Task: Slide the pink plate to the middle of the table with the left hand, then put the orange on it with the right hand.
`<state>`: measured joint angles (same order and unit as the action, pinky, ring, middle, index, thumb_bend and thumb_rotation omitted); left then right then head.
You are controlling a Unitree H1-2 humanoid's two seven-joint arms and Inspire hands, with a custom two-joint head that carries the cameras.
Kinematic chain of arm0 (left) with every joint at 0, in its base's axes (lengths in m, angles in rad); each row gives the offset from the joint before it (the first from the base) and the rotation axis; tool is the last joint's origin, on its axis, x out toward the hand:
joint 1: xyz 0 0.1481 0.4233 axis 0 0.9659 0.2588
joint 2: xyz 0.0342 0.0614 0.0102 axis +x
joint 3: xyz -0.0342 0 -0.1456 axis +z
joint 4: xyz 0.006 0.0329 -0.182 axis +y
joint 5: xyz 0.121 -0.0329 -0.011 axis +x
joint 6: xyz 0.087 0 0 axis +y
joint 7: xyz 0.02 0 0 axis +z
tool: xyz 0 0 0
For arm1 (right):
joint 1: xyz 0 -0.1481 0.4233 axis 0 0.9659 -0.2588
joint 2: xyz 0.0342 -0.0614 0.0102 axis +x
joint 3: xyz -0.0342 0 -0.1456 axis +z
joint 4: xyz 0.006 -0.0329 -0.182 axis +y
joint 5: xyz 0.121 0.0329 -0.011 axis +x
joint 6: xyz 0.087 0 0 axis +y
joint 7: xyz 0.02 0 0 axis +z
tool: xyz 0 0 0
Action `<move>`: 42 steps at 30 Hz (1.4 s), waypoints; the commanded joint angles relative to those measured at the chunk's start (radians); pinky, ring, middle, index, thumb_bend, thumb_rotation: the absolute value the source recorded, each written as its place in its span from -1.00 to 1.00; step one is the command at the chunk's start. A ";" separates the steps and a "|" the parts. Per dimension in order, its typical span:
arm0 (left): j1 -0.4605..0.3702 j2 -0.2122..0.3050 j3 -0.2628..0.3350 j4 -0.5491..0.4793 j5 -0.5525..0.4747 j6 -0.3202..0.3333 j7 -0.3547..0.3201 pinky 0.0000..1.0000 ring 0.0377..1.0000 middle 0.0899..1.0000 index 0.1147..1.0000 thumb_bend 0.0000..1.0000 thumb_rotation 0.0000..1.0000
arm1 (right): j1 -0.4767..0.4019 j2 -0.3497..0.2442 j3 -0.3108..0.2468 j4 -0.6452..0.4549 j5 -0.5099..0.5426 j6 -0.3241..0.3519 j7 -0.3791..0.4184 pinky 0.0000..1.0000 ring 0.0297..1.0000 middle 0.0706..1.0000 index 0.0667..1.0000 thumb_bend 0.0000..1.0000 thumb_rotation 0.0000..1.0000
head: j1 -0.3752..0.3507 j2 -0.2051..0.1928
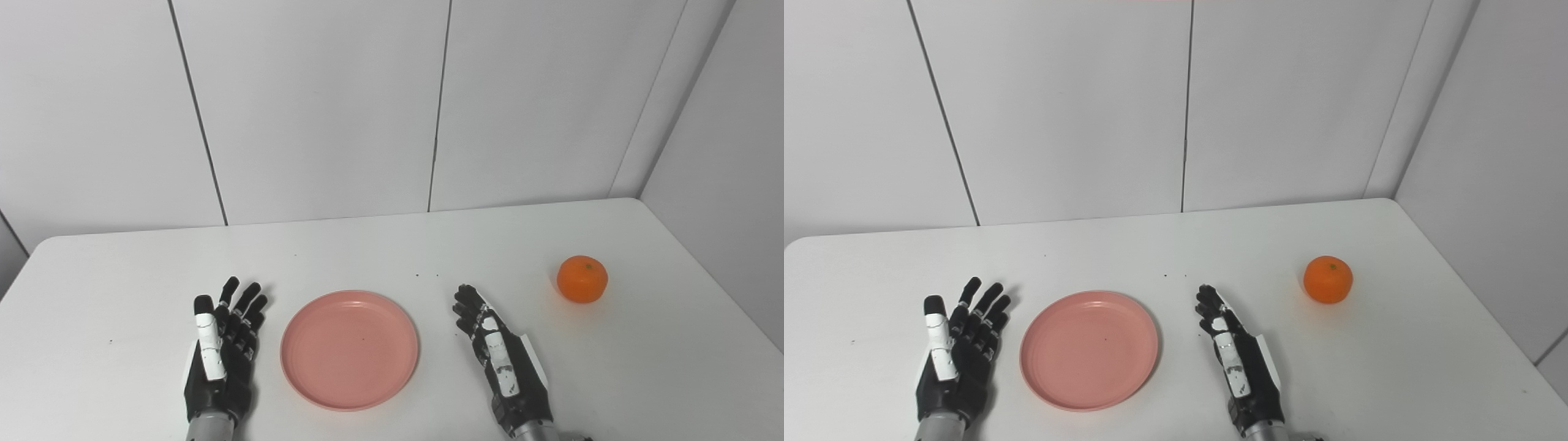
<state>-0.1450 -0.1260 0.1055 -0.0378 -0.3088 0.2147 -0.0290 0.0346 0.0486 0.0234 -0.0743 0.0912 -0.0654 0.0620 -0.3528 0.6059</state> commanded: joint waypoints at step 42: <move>-0.021 0.000 -0.007 0.063 -0.010 -0.016 0.004 0.92 0.82 0.69 0.83 0.61 0.90 | -0.097 -0.118 -0.025 -0.210 -0.601 0.003 -0.159 0.50 0.55 0.63 0.64 0.71 0.97 | -0.016 -0.050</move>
<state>-0.1734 -0.1261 0.0977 0.0099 -0.3183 0.1798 -0.0315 -0.0341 -0.0506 0.0087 -0.2429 -0.4899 -0.0698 -0.0829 -0.3697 0.5553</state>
